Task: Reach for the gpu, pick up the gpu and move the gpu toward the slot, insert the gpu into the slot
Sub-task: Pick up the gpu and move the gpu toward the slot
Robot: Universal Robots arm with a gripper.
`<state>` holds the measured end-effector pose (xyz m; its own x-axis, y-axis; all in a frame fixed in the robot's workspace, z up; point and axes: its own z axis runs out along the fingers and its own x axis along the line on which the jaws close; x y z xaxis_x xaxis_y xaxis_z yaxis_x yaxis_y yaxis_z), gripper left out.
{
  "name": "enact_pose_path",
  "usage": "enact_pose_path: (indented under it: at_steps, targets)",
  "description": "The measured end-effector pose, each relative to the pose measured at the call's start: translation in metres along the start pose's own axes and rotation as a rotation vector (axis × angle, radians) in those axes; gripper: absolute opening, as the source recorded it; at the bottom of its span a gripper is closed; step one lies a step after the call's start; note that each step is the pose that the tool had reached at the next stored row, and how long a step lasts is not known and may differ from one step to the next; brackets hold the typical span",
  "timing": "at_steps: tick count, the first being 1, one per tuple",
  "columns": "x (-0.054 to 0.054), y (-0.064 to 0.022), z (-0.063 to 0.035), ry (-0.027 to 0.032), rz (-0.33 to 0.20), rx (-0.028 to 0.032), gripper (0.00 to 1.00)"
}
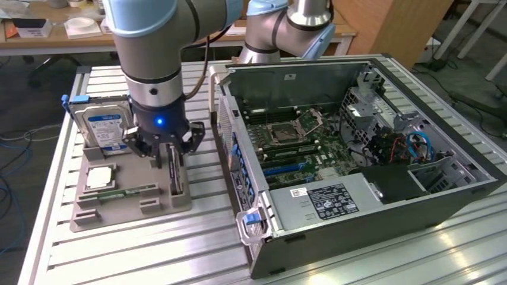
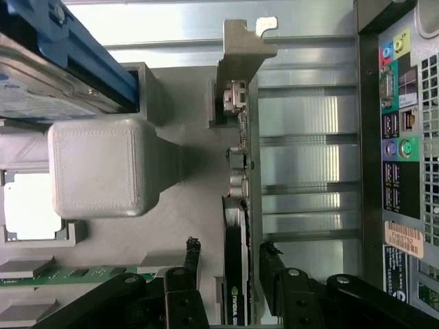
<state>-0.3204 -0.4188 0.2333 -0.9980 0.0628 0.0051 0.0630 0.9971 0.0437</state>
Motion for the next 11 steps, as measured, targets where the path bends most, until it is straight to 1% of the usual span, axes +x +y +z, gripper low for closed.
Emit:
enact_pose_path:
  at_steps: [5,11]
  targets:
    - [0.0003,0.005,0.0024,-0.0002,0.0,-0.0001,0.47]
    - [0.0003,0.0055,0.0028,0.0,0.0,0.0,0.47]
